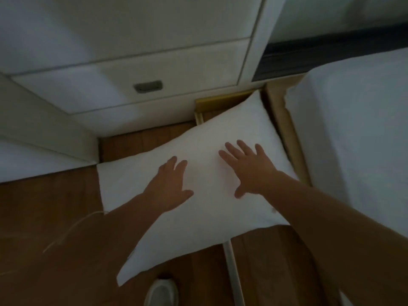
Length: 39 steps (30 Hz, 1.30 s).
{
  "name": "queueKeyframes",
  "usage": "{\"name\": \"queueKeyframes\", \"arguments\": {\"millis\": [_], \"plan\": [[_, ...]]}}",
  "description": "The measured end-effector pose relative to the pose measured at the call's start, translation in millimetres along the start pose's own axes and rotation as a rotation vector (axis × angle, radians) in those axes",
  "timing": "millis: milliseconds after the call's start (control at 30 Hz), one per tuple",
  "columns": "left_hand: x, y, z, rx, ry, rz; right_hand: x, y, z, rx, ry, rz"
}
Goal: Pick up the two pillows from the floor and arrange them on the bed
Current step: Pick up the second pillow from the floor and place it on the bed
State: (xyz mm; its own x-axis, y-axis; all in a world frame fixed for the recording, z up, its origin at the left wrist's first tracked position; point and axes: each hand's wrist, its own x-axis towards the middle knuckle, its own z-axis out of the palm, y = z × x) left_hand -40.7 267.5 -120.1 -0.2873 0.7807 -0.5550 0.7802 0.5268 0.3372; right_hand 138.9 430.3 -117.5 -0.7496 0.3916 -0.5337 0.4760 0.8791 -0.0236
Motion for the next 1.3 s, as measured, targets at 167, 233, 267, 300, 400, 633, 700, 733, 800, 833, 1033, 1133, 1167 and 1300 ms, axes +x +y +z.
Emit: {"name": "queueKeyframes", "arguments": {"millis": [167, 233, 267, 300, 400, 633, 700, 733, 800, 833, 1033, 1133, 1167, 1300], "plan": [[36, -12, 74, 0.063, -0.045, -0.064, 48, 4, 52, -0.109, 0.007, -0.017], [46, -11, 93, 0.078, -0.006, -0.083, 53, 4, 67, -0.111, 0.030, 0.003], [49, -11, 99, 0.067, 0.018, -0.085, 53, 3, 73, -0.097, 0.072, 0.011], [51, -11, 103, 0.060, 0.040, -0.081, 50, 0, 79, -0.085, 0.160, 0.020], [44, -9, 101, 0.065, 0.035, -0.080, 35, -9, 77, 0.041, 0.391, 0.051], [-12, -11, 55, -0.026, -0.031, -0.047, -38, -25, -13, 0.254, 0.390, 0.059], [-32, 1, 32, -0.080, 0.015, -0.022, -69, -37, -52, 0.317, 0.473, 0.026], [-41, 8, 20, -0.111, 0.040, -0.011, -85, -42, -73, 0.332, 0.514, 0.019], [-61, 22, -9, -0.158, 0.068, 0.017, -117, -43, -117, 0.331, 0.565, 0.014], [-69, 31, -24, -0.168, 0.070, 0.041, -134, -39, -140, 0.327, 0.580, 0.022], [-100, 149, -112, -0.073, 0.101, 0.204, -268, 38, -258, 0.320, 0.676, 0.109], [-97, 236, -144, 0.017, 0.237, 0.337, -336, 93, -288, 0.330, 0.721, 0.198], [-95, 263, -152, 0.051, 0.289, 0.375, -356, 110, -292, 0.338, 0.735, 0.236], [-78, 368, -167, 0.181, 0.327, 0.478, -420, 183, -284, 0.339, 0.778, 0.365]]}}
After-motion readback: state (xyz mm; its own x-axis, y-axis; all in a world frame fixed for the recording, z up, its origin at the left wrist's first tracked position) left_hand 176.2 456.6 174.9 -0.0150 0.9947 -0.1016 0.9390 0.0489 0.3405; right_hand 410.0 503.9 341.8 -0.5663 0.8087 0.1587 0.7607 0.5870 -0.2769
